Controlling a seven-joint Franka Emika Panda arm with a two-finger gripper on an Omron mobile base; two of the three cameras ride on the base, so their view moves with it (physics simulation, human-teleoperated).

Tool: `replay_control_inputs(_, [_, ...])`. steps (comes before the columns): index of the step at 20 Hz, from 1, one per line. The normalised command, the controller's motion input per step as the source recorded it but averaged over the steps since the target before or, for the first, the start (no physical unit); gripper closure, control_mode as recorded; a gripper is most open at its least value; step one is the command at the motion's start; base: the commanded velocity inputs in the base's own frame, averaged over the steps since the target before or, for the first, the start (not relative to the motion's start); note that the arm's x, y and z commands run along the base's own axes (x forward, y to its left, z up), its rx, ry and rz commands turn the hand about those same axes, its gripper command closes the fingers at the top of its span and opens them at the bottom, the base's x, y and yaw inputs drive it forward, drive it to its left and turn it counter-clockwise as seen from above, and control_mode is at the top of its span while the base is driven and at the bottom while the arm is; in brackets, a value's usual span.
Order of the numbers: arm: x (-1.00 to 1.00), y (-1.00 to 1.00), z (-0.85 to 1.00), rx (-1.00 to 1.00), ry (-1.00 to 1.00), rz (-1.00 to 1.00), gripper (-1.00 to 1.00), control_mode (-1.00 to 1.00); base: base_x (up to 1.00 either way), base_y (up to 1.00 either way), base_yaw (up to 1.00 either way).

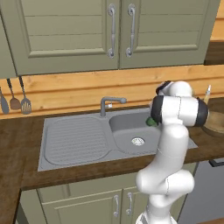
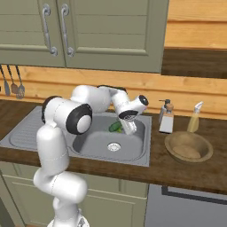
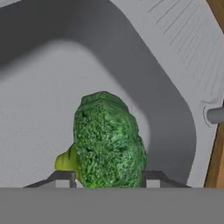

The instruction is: Pick the broccoli from the sink and place it in the bowl. Then pick the bowl and place it in the microwave. Then close the microwave door and press the start button.

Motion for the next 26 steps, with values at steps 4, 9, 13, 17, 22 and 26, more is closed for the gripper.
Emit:
replay_control_inputs(4, [-0.38, -0.86, 0.22, -0.32, 0.00, 0.04, 1.00, -1.00, 0.00, 0.00, 0.00])
replay_control_inputs(9, [-0.36, -1.00, 0.35, -0.29, -0.02, 0.01, 1.00, -1.00, 0.00, 0.00, 0.00])
replay_control_inputs(13, [-0.05, -1.00, 0.26, -0.16, 0.00, 0.00, 1.00, -1.00, 0.00, 0.00, 0.00])
replay_control_inputs(17, [0.11, -1.00, -0.02, -0.02, 0.08, -0.04, 1.00, -1.00, 0.00, 0.00, 0.00])
replay_control_inputs(22, [0.22, -1.00, 0.00, 0.00, 0.06, -0.11, 1.00, -1.00, 0.00, 0.00, 0.00])
replay_control_inputs(26, [0.04, -1.00, -0.02, 0.00, 0.11, -0.13, 1.00, -1.00, 0.00, 0.00, 0.00])
